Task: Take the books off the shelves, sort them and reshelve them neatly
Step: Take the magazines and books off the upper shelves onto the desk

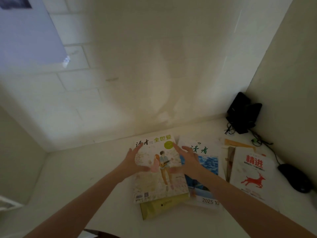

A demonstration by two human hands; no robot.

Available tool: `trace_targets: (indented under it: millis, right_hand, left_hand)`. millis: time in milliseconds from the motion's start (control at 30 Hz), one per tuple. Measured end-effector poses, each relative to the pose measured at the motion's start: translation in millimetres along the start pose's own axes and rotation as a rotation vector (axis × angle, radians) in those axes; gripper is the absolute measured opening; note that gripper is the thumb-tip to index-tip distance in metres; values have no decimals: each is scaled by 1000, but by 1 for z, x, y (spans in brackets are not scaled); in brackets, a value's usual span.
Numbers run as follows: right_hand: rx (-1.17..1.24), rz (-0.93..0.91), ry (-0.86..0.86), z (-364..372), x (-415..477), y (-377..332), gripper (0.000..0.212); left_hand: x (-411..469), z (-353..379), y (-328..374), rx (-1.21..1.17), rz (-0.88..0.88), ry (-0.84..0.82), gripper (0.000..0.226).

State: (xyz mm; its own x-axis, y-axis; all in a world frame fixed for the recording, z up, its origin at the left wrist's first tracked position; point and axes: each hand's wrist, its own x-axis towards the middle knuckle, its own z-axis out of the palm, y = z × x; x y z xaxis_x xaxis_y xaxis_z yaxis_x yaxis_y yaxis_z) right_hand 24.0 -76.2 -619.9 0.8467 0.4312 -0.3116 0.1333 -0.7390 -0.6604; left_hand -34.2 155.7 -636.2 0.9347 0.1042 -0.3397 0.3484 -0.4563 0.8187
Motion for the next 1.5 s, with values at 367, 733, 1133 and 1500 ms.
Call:
trace_targets:
  millis: [367,733,1133,1500]
  right_hand:
    - [164,-165,73,-56,-23,-63,97]
    - [318,-268,230,-158,-67,-119,101]
    - [374,-496,480,-299,-176,-175,103]
    - [526,-647,637,-397,-237,-195,104]
  left_hand:
    - [-30,-37,94,-91,235,83,95]
    - [-74,-65,229,-125,453,72,94]
    - [-140,-78,386,-82,754,28,93]
    - [-190,-79,498,-110,925,-6,100]
